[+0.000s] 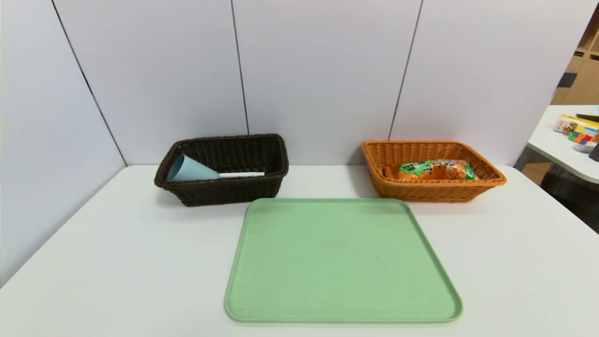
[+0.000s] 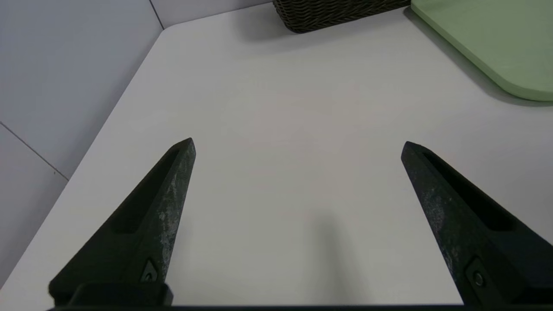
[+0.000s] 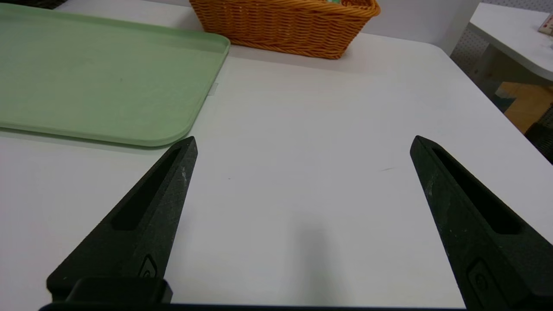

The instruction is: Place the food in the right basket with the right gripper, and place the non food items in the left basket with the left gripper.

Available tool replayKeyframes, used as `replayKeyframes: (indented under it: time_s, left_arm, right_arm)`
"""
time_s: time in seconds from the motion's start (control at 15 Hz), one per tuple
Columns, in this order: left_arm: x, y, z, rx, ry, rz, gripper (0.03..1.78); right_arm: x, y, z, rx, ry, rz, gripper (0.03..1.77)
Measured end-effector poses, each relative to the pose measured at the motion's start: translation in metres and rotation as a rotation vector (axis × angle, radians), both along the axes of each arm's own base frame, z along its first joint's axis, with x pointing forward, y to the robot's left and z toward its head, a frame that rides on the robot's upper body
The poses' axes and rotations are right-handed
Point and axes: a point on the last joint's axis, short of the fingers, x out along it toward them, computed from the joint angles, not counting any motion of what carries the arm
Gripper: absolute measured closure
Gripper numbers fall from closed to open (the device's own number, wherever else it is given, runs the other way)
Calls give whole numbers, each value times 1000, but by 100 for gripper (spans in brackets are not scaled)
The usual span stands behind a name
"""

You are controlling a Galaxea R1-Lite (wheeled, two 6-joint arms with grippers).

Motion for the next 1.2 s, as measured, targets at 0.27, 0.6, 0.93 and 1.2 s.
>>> replayKeyframes:
  time_s: [0.27,0.6,0.93,1.2]
  left_arm:
    - [0,0,2,-4,-22,1,12]
    - [0,0,-1,-64,12,5,12]
    - [0,1,0,-149,6,26,12]
    - [0,1,0,-175,0,38,12]
  right_arm:
    - [0,0,0,8,0,-2,10]
    - [0,0,0,50,1,-6,10]
    - [0,-1,1,108,-5,-24,10]
    - [0,-1,1,140,-6,-33,10]
